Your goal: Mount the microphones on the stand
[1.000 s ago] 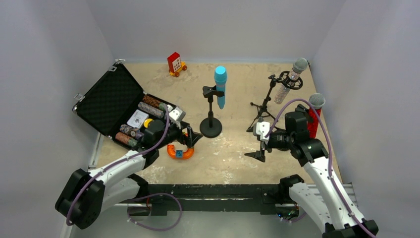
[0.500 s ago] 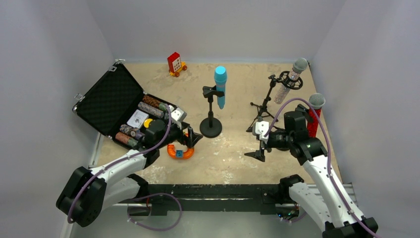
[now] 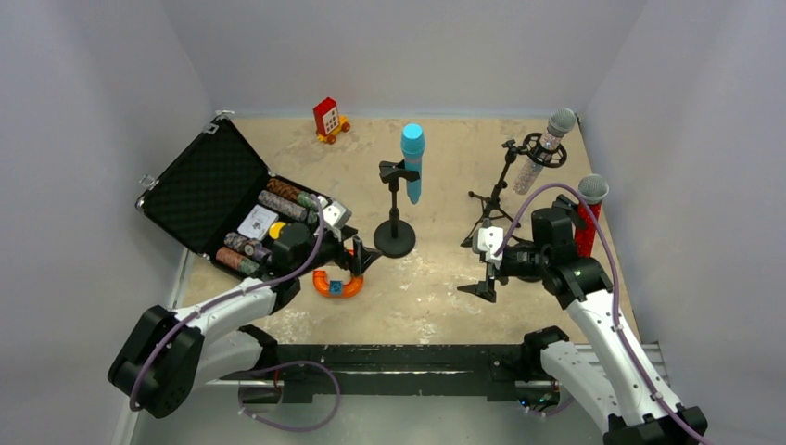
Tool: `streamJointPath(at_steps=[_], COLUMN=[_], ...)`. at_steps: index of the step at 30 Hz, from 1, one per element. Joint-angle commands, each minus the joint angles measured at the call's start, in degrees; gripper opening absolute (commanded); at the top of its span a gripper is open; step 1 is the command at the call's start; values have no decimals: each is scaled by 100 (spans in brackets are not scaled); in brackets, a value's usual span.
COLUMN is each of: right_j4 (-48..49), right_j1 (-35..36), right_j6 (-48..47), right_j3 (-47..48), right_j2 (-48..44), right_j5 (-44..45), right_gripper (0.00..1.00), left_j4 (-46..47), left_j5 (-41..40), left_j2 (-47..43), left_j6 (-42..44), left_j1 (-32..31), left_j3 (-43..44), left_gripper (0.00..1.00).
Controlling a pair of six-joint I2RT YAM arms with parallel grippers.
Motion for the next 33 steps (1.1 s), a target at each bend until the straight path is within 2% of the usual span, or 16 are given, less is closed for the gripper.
streamJointPath(at_steps=[1, 12, 22, 24, 29, 33], right_j4=[-2, -20, -26, -29, -29, -33], right_j1=[-28, -28, -28, -26, -35, -27], right_j6=[-70, -103, -116, -120, -121, -121], right_j3=[19, 8, -1, -1, -1, -9], right_j2=[15, 25, -16, -11, -13, -11], right_j5=[1, 3, -16, -16, -8, -5], right_gripper=[99, 99, 99, 99, 99, 99], left_j4=[708, 1395, 1734, 1918, 2329, 2578], left_j5=[195, 483, 537, 547, 477, 568], left_j2=[239, 1034, 1654, 1766, 2101, 2312], left_j6=[277, 488, 687, 692, 678, 648], left_j1=[-41, -41, -39, -34, -41, -37], left_j3=[235, 669, 1303, 1409, 1694, 1838], left_gripper=[99, 99, 92, 89, 70, 59])
